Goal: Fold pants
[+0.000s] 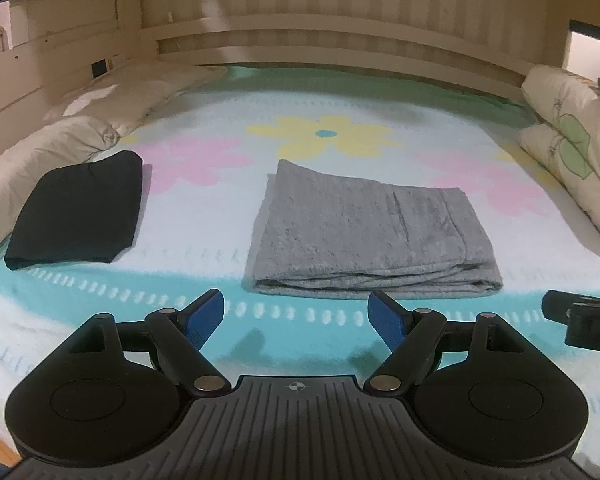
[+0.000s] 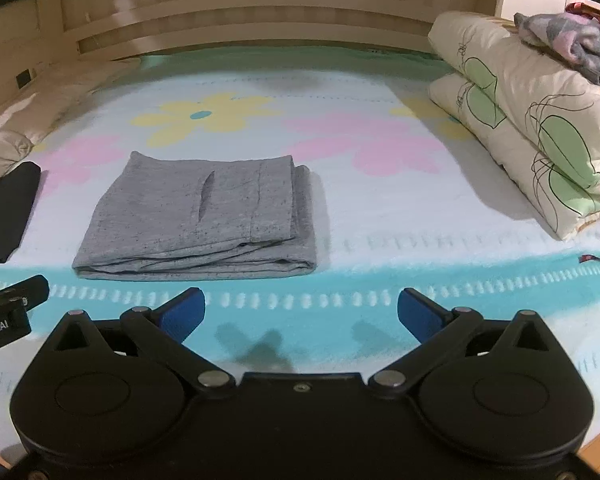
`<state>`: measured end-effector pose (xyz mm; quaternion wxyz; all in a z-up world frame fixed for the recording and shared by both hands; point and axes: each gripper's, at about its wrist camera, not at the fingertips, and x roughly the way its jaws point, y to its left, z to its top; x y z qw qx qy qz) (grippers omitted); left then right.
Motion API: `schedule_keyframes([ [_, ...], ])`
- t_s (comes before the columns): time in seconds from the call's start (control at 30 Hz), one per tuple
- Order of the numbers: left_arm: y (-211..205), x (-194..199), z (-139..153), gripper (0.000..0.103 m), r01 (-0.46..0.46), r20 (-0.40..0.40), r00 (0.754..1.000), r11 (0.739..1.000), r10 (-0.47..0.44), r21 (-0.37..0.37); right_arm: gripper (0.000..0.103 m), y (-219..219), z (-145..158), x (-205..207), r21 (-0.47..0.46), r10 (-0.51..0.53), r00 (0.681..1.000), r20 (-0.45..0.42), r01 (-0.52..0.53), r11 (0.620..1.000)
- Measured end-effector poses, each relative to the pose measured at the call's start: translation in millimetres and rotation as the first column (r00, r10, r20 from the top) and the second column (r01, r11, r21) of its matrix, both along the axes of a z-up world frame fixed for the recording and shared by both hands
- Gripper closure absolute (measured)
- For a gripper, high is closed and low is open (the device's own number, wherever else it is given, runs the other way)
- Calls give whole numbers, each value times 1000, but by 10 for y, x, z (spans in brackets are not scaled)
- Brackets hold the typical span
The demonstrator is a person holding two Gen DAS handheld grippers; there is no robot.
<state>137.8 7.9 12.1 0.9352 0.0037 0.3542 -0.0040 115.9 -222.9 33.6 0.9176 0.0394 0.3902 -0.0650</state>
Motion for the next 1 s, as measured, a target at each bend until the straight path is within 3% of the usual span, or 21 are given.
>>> schedule_keyframes([
  [1.0,-43,33,-85,25,14,-72,997,999,-12,37,1,37,-117,52,3,12,998,-68,-12,1000],
])
